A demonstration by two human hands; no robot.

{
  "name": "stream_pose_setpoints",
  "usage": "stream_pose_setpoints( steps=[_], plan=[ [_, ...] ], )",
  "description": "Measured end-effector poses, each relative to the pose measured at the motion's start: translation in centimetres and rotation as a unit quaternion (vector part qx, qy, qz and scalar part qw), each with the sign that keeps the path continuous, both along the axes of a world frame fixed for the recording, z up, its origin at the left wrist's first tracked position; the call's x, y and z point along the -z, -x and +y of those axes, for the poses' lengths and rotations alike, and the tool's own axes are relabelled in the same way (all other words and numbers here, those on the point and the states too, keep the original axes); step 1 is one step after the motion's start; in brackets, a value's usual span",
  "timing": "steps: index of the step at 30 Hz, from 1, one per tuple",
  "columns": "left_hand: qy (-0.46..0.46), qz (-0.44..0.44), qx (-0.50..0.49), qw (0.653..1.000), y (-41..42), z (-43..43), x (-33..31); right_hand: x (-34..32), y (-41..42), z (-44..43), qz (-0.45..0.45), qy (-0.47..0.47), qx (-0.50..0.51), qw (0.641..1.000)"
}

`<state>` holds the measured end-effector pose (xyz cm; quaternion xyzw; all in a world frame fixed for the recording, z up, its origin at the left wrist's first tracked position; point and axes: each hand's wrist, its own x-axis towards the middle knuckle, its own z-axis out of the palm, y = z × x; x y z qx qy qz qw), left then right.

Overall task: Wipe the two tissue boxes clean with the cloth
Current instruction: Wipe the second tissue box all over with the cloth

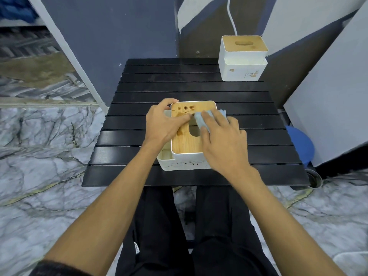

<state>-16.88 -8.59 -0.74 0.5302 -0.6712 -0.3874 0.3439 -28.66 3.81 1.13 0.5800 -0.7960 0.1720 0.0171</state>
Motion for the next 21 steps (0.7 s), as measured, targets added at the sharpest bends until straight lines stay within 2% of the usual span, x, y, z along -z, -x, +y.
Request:
stream_pose_setpoints(
  steps=[3, 9, 16, 21],
  plan=[
    [0.000, 0.002, 0.010, 1.000, 0.0, 0.1, 0.0, 0.0, -0.1, 0.3, 0.016, 0.004, 0.011, 1.000],
    [0.000, -0.005, 0.002, 1.000, 0.0, 0.2, -0.1, -0.8, 1.4, -5.2, 0.025, -0.037, 0.008, 0.999],
    [0.005, -0.002, 0.003, 1.000, 0.1, 0.5, -0.2, 0.2, -0.1, 0.1, 0.062, 0.016, 0.012, 0.998],
    [-0.002, -0.002, 0.011, 1.000, 0.1, 0.6, -0.4, -0.3, 0.7, -2.6, 0.050, -0.008, 0.013, 0.999]
  ],
)
